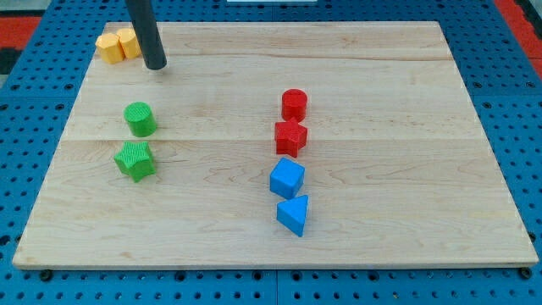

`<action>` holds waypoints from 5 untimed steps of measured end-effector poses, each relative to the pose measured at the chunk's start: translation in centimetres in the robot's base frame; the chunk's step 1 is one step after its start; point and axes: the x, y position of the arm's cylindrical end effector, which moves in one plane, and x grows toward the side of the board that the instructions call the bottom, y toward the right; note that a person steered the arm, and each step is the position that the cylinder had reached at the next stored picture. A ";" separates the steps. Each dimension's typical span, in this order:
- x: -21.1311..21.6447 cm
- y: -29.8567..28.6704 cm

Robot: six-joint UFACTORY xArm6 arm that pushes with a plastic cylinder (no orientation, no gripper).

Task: Make the arm to the bottom of the green star

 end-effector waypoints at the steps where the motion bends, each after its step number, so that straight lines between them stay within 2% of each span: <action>1: 2.0 0.9; 2: 6.1 5.5; 3: 14.4 9.5; 4: 22.0 7.3; 5: 24.3 -3.4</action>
